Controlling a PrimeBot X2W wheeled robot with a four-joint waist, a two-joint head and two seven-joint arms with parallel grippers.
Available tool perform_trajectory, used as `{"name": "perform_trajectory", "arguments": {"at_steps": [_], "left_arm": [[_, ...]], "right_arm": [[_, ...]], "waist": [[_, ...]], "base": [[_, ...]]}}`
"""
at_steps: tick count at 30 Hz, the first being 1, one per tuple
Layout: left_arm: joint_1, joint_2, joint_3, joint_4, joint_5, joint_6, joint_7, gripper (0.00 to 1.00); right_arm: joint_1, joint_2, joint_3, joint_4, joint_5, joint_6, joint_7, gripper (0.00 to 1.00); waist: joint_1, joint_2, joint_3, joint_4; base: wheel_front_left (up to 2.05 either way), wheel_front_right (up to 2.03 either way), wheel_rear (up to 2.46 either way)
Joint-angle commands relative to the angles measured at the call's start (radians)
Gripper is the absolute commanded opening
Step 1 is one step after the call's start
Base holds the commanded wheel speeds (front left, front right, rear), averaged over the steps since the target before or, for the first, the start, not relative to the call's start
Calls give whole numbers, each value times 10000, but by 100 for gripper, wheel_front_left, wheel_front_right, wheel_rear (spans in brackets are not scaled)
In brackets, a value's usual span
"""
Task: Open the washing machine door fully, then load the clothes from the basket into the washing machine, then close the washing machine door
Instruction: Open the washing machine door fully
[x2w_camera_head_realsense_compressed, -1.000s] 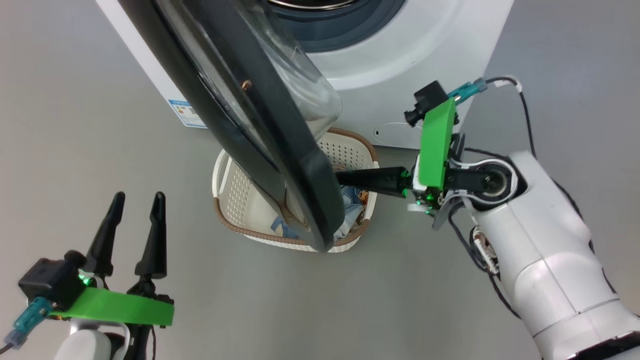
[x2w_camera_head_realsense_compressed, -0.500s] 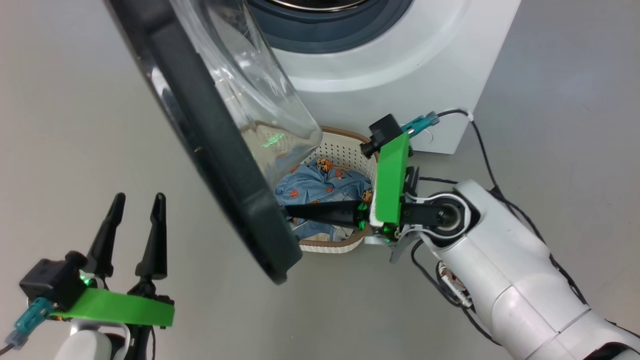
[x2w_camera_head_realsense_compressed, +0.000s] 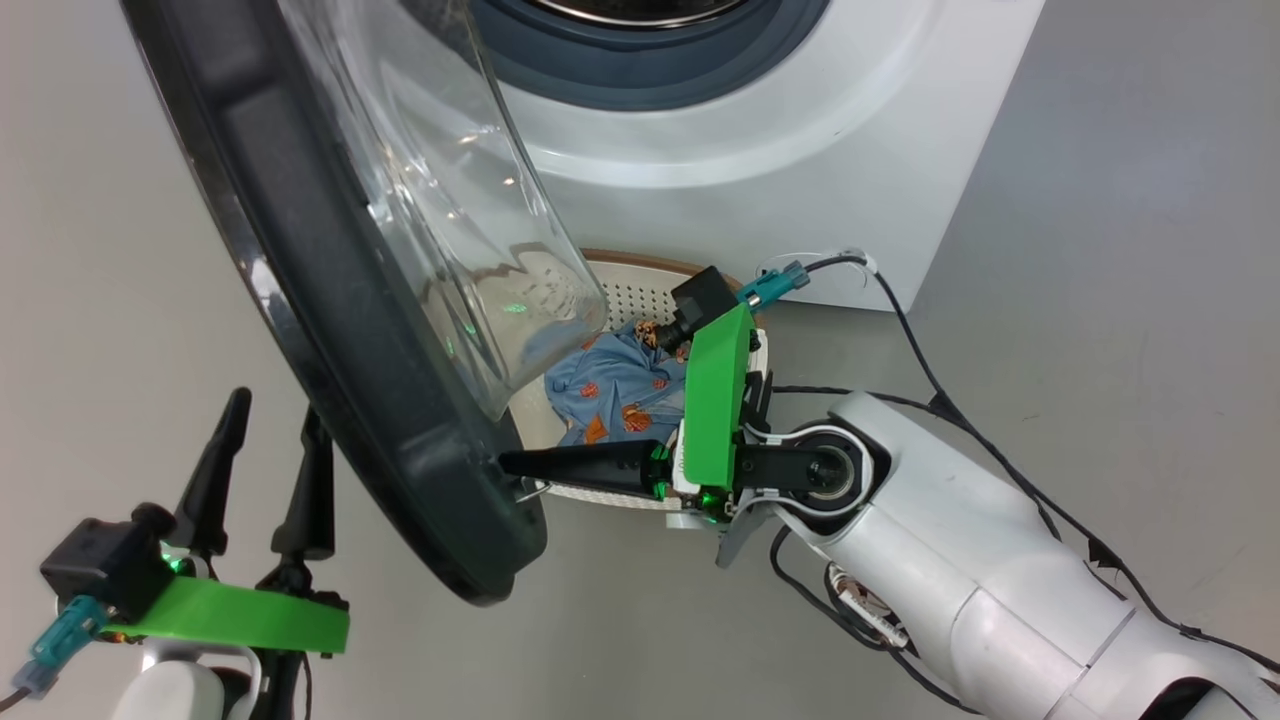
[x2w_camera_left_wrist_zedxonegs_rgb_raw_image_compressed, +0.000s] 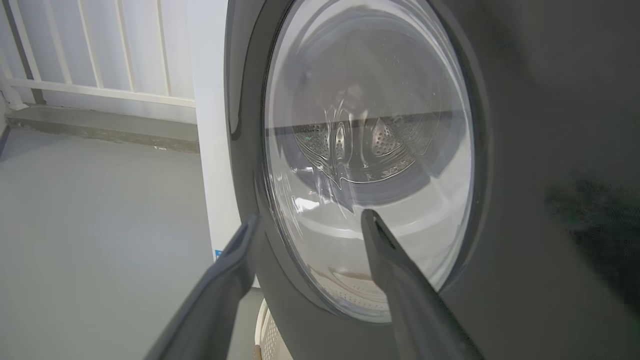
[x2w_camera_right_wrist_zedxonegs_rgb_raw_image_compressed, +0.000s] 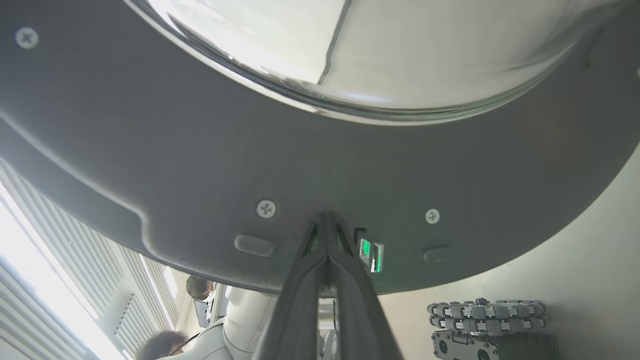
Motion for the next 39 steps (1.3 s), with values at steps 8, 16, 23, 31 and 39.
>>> {"name": "perform_trajectory", "arguments": {"at_steps": [8, 16, 23, 31, 39], "left_arm": [[6, 342, 496, -160, 212, -31, -92, 100], [245, 427, 683, -126, 336, -31, -92, 100], [597, 460, 929, -103, 506, -31, -92, 100], [1093, 379, 1225, -166, 735, -31, -92, 100], [1423, 275, 1489, -223, 878, -31, -92, 100]], "right_arm": [[-84, 331, 117, -331, 571, 73, -794, 0], [488, -263, -253, -939, 762, 73, -1387, 0], [1440, -854, -559, -1829, 884, 73, -1921, 0], [2768, -1493, -975, -3002, 1033, 73, -2550, 0], [3987, -1964, -1513, -4154, 938, 73, -3339, 0]], "waist": [[-1, -1, -183, -232], [-1, -1, -569, -567], [-1, -1, -1060, -940], [-1, -1, -1576, -1426], [-1, -1, -1824, -1856]], "base": [[0, 0, 0], [0, 0, 0], [0, 0, 0], [0, 0, 0], [0, 0, 0]]}}
